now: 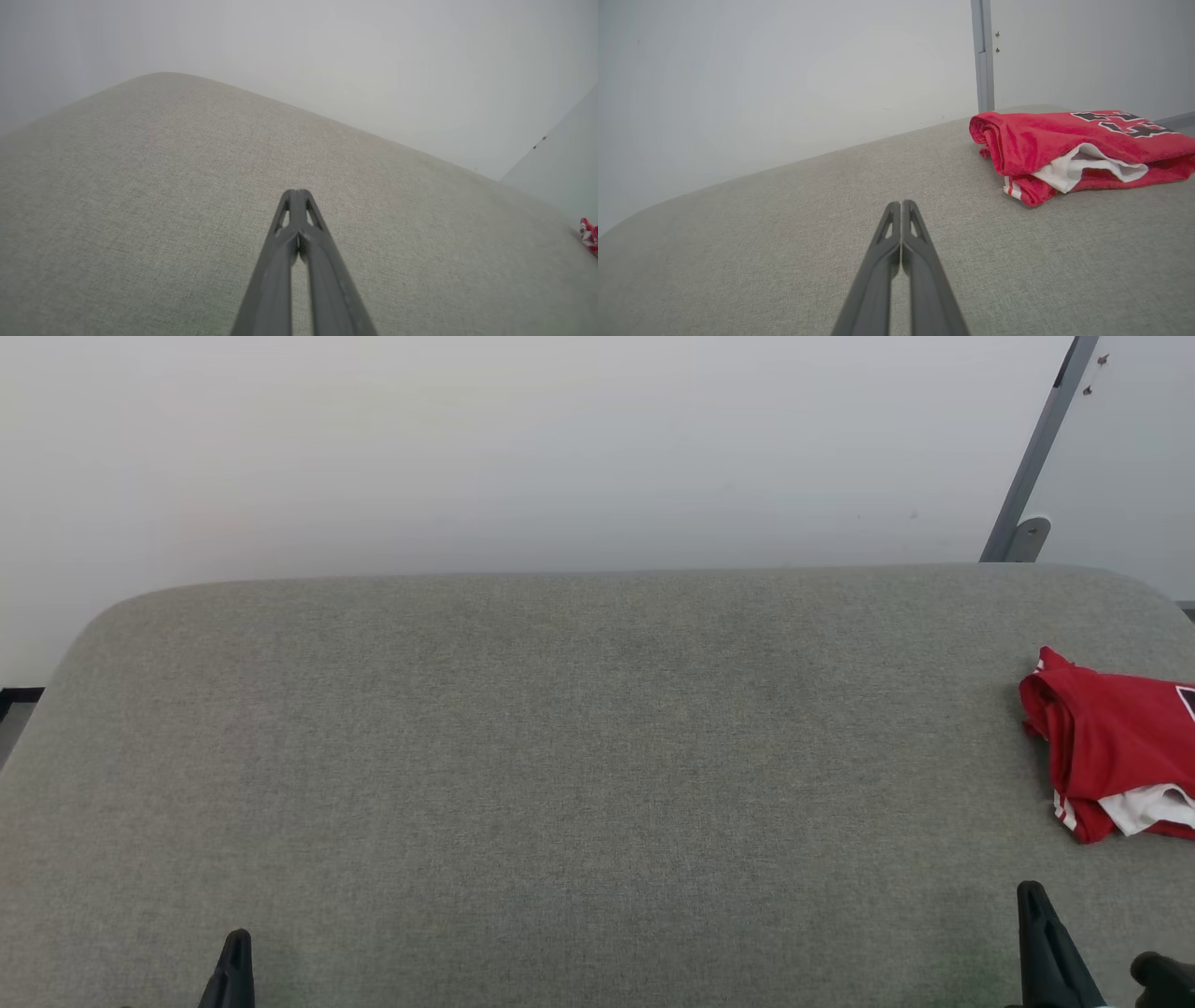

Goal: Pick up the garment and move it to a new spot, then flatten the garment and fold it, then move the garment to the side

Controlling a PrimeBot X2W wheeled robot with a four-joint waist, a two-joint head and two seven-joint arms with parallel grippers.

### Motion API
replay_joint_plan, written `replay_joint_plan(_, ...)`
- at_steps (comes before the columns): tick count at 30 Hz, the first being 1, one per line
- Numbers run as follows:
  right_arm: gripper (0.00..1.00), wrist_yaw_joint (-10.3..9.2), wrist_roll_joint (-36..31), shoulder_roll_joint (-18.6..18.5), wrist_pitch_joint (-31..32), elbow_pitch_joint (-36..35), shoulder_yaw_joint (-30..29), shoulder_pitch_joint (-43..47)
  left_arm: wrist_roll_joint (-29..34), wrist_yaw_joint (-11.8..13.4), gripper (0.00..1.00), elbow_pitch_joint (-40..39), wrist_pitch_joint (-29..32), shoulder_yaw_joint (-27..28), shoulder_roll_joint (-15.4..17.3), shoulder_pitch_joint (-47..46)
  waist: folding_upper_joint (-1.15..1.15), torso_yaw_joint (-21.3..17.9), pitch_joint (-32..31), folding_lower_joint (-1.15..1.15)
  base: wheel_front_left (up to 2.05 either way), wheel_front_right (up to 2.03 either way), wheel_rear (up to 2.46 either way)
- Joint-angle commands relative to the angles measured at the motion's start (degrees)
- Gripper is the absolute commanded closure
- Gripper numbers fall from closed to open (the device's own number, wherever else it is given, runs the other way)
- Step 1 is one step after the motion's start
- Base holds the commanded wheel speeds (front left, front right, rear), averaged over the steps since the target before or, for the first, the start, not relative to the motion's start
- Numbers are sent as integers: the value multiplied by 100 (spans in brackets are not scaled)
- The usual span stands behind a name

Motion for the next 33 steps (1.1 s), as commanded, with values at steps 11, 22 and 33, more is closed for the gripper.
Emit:
replay_joint_plan(11,100,-1,1270,-1,321,-12,18,-366,-1101,-6,100,-17,323,92,-84,-410,0,-3,32,0,0,0,0)
replay_joint_plan(22,100,-1,2316,6,597,54,42,-586,-1991,-9,100,38,607,142,-205,-662,0,-7,64,0,0,0,0)
replay_joint_plan(33,100,-1,3086,11,808,109,56,-748,-2643,-11,100,77,815,178,-290,-848,0,-10,91,0,0,0,0)
